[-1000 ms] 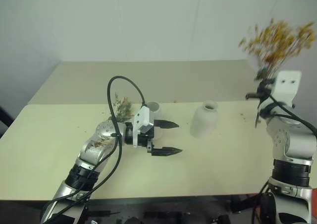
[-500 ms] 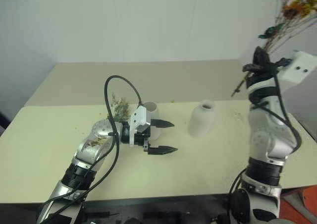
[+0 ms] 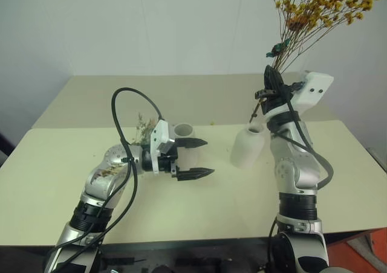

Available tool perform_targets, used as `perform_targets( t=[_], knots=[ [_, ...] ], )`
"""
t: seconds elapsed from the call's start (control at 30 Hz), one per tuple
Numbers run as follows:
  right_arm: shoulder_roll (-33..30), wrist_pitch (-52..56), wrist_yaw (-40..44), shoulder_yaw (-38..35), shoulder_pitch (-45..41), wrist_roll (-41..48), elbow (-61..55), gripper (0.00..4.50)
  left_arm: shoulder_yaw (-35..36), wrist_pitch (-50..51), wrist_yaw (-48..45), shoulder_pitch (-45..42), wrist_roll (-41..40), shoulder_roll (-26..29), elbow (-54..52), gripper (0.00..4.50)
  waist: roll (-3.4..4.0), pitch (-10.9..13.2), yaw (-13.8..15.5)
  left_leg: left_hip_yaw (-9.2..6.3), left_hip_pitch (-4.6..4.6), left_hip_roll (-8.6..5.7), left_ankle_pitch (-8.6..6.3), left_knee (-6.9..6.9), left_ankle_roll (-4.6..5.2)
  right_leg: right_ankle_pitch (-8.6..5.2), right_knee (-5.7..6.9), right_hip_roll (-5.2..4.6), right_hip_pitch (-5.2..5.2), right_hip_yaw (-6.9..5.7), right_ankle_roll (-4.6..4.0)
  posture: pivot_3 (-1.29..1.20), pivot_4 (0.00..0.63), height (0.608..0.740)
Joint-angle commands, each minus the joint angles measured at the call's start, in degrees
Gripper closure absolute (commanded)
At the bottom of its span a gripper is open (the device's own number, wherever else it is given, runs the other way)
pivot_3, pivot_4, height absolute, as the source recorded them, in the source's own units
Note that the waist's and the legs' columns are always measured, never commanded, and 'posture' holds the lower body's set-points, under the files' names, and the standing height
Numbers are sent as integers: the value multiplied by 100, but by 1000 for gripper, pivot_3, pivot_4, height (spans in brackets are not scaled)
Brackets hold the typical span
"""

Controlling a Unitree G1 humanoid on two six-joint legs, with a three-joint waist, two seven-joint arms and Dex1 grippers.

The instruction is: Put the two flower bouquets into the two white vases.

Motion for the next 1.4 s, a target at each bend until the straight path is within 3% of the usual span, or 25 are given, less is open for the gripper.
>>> perform_targets(
  t=[0.03,1.03,1.17,1.4],
  knots=[
    [-124,-292,67,-41,13,-78,-58,4469,183,84,101,5,-186,-14,-241,0,0,0,-1,0,0,0,0,0,0,0,0,0,0,0,0,0,150,740],
    [-17,-672,-205,558,970,-977,-572,4469,137,102,97,173,-233,51,-338,0,0,0,-4,0,2,0,0,-4,0,-1,-1,0,0,1,-1,0,150,740],
    [59,-770,-106,575,1023,-863,-567,3398,125,76,102,166,-213,31,-304,0,0,0,-6,1,2,0,0,-4,0,-1,-1,0,0,1,-1,0,150,740],
    [-64,-791,-14,685,1266,-1078,-766,875,127,49,100,190,-189,37,-296,0,0,0,-4,0,2,0,0,-4,0,-1,-1,0,0,1,-1,0,150,740]
  ],
)
